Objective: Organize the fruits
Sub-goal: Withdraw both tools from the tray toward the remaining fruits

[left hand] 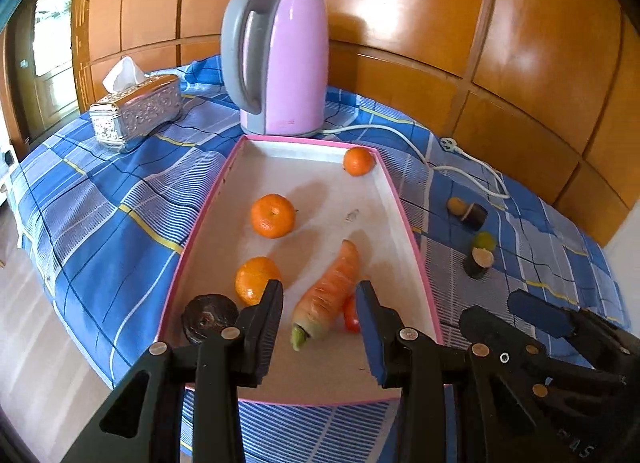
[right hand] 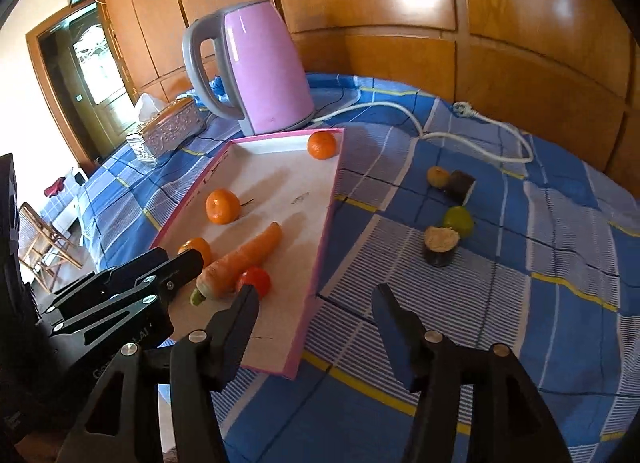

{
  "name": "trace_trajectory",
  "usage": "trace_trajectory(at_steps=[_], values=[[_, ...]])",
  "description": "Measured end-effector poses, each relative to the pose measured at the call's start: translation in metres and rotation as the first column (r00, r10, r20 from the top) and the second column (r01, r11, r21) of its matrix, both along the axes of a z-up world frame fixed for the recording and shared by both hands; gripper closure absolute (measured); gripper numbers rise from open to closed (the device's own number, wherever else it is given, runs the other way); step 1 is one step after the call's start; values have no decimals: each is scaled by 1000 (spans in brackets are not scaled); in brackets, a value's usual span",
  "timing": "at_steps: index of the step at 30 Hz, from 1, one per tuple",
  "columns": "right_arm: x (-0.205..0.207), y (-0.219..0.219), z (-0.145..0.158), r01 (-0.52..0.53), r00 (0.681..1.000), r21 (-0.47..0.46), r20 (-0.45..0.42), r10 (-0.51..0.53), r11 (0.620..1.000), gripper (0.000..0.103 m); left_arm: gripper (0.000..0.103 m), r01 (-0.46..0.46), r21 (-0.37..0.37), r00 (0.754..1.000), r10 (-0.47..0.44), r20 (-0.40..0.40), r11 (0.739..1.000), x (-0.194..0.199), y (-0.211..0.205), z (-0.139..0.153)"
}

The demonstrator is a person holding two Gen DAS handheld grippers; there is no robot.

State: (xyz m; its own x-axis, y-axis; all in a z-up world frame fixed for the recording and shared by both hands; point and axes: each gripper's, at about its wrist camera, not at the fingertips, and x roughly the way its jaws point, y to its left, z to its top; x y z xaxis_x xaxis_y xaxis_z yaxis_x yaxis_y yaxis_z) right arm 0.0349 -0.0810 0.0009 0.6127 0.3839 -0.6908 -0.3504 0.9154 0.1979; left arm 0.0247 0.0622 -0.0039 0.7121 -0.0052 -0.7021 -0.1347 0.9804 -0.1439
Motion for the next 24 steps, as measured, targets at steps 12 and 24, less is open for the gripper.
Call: trace_trajectory(at_steps=[12, 24], values=[[0, -38, -15, 130, 990, 36, -54, -128, 991, 43, 65, 67, 24, 998, -67, -8, 997, -4, -25, -2], [1, -78, -39, 231, 966, 65, -133, -221, 971, 43, 65, 162, 47, 987, -161, -18, 986, -3, -56, -6]])
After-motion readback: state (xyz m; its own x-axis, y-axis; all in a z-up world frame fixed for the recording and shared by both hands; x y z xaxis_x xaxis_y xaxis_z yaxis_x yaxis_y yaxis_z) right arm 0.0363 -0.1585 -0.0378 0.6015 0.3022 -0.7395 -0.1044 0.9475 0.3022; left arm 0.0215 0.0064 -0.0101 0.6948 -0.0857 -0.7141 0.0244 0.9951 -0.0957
